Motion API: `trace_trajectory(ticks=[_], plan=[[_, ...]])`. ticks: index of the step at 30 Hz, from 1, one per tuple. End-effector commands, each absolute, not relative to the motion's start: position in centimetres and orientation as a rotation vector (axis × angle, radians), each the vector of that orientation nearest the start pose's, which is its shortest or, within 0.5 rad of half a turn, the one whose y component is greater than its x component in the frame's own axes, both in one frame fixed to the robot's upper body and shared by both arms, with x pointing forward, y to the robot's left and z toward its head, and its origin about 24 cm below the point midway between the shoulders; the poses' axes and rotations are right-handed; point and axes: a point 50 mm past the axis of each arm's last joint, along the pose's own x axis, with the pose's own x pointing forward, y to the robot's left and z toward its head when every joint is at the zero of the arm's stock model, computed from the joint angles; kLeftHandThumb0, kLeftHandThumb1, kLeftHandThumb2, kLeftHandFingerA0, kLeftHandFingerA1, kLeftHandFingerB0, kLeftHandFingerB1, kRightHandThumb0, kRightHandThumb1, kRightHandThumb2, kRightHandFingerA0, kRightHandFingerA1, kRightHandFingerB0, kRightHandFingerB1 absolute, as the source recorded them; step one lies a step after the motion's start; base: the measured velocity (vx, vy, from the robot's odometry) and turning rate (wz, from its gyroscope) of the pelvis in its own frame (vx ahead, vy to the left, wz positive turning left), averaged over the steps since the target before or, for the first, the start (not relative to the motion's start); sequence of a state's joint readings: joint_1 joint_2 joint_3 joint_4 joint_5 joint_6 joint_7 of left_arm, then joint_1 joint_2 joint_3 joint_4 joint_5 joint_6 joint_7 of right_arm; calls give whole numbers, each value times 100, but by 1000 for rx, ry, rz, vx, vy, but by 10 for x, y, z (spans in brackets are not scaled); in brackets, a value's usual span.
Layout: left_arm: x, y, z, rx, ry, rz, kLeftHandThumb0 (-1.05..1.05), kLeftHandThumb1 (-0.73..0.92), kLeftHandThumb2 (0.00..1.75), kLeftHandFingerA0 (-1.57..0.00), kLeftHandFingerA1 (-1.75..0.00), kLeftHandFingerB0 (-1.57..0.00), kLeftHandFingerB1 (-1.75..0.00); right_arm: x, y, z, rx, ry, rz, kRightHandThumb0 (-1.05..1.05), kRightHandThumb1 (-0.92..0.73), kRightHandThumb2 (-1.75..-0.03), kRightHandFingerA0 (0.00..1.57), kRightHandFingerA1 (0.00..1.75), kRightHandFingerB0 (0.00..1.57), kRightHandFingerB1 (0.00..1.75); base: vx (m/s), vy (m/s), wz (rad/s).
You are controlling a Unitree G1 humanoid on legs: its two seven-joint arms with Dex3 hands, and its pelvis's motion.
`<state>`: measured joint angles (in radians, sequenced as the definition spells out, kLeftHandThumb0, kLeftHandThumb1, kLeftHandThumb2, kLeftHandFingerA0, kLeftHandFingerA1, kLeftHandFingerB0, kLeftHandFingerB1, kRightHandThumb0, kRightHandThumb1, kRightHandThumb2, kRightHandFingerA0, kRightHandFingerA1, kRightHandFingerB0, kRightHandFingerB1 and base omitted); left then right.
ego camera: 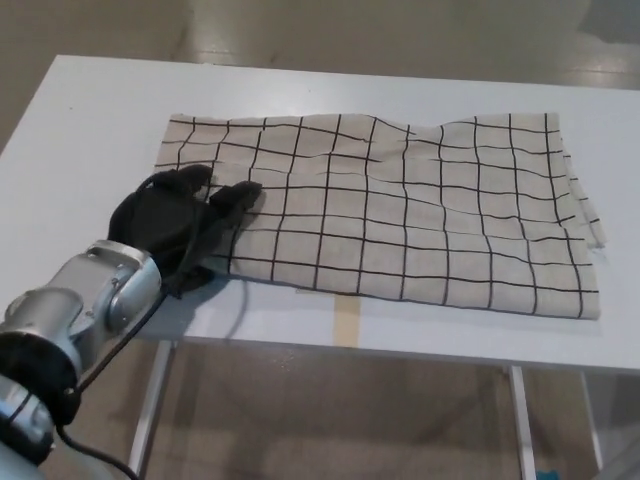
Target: Use the left hand to fold a white towel with checkered patterns in half.
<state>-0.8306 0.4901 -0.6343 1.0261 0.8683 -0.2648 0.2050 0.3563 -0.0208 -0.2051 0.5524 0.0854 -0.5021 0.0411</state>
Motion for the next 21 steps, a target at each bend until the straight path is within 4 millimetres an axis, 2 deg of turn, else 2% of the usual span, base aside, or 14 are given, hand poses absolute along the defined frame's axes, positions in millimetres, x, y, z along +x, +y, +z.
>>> trace_trajectory(ticks=[1, 2, 3, 8, 9, 10, 11, 12, 13, 14, 15, 16, 20, 21], plan=[[367, 189, 47, 1818, -109, -374, -51, 44, 54, 0, -12, 0, -17, 101, -219, -88, -1, 372, -315, -40, -74, -62, 28, 42, 21, 36, 0, 0, 0], [368, 189, 46, 1830, -103, -369, -51, 44, 54, 0, -12, 0, -17, 101, -220, -89, 0, 374, -316, -40, -74, -62, 28, 42, 21, 36, 0, 0, 0], [368, 189, 46, 1844, -101, -365, -54, 35, 72, 0, -10, 0, -17, 101, -220, -89, 4, 375, -316, -41, -74, -62, 28, 42, 20, 36, 0, 0, 0], [373, 187, 48, 1956, -97, -358, -54, 35, 74, 0, -15, 0, -20, 102, -218, -89, 36, 383, -310, -41, -75, -62, 27, 42, 20, 36, 0, 0, 0], [375, 187, 51, 1988, -101, -351, -60, 40, 72, -10, -12, -10, -18, 105, -217, -89, 43, 378, -310, -41, -75, -62, 27, 42, 20, 36, 0, 0, 0], [377, 186, 52, 2050, -106, -341, -53, 44, 55, -36, -40, -35, -32, 107, -215, -89, 53, 374, -313, -41, -75, -62, 27, 42, 21, 36, 0, 0, 0], [377, 184, 49, 2102, -105, -329, -44, 43, 82, -77, -84, -77, -69, 105, -214, -90, 57, 373, -322, -40, -75, -62, 27, 42, 21, 36, 0, 0, 0], [376, 182, 46, 2119, -101, -319, -44, 43, 82, -77, -84, -77, -69, 104, -214, -91, 55, 371, -329, -40, -75, -62, 27, 42, 21, 36, 0, 0, 0], [375, 182, 44, 2088, -101, -307, -40, 48, 56, -82, -133, -97, -65, 104, -214, -91, 45, 371, -328, -39, -75, -62, 28, 42, 21, 36, 0, 0, 0], [373, 183, 42, 2050, -101, -292, -40, 48, 56, -82, -133, -97, -65, 104, -213, -91, 34, 371, -326, -39, -75, -62, 28, 42, 21, 36, 0, 0, 0], [372, 184, 41, 2014, -104, -282, -49, 39, 68, -97, -144, -89, -65, 104, -213, -91, 29, 369, -322, -39, -75, -62, 28, 42, 21, 36, 0, 0, 0], [371, 186, 42, 1970, -122, -260, -33, 51, 55, -79, -174, -89, -52, 106, -213, -90, 30, 364, -315, -40, -75, -62, 28, 42, 21, 36, 0, 0, 0], [370, 188, 43, 1934, -143, -240, -42, 48, 53, -85, -171, -80, -46, 107, -214, -90, 33, 364, -303, -40, -75, -62, 28, 42, 22, 36, 0, 0, 0], [369, 190, 43, 1929, -155, -236, -31, 54, 52, -70, -175, -86, -47, 107, -214, -90, 38, 366, -301, -40, -75, -62, 28, 42, 22, 36, 0, 0, 0]])
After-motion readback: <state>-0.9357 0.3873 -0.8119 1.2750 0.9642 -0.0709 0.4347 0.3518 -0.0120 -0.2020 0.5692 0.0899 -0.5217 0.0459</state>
